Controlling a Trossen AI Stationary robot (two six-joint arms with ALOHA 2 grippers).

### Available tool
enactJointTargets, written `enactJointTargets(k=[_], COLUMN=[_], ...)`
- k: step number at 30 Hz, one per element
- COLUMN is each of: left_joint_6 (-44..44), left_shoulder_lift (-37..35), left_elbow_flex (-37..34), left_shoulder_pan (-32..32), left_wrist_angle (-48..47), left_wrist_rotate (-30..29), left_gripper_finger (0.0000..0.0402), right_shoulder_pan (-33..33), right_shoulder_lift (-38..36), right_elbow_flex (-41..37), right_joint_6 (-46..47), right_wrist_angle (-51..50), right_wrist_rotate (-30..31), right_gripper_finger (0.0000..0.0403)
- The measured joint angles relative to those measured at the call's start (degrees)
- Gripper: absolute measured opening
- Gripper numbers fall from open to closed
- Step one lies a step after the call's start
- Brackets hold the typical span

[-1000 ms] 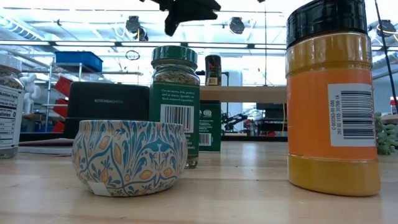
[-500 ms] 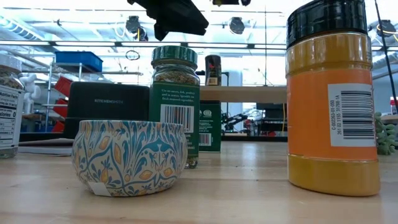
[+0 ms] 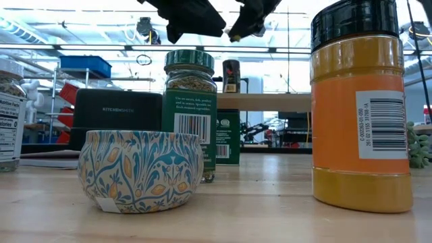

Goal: Shelf spices
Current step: Put the yellow cap into the seasoning bottle

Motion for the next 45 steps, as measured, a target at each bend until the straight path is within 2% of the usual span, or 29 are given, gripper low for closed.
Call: enactJointTargets(k=[7, 12, 23, 45], left_joint_6=[0.02, 0.06, 0.07, 0.11], left_shoulder_lift=[0.0, 0.0, 0.0, 0.0], left_elbow_flex=[0.0, 0.0, 0.0, -0.02], left_shoulder_pan=[0.0, 0.0, 0.0, 0.05], left_wrist_angle=[0.03, 0.07, 0.2, 0.74], left_wrist_rotate=[0.0, 0.0, 0.0, -1.14], left_gripper_finger=[0.0099, 0.0099, 0.0099, 0.0099], right_shoulder_pan=[-1.3, -1.95, -2.39, -1.53], right_shoulder_lift=[6.86, 9.69, 12.87, 13.62], right_elbow_flex=[11.52, 15.04, 15.26, 15.26], right_joint_6=[-1.71, -1.9, -3.54, -3.09], right_wrist_angle=[-9.47, -11.56, -18.69, -17.64], right_wrist_rotate=[-3.99, -4.52, -4.34, -5.68], right_gripper_finger=[0.0208, 0.0208, 0.0208, 0.0208])
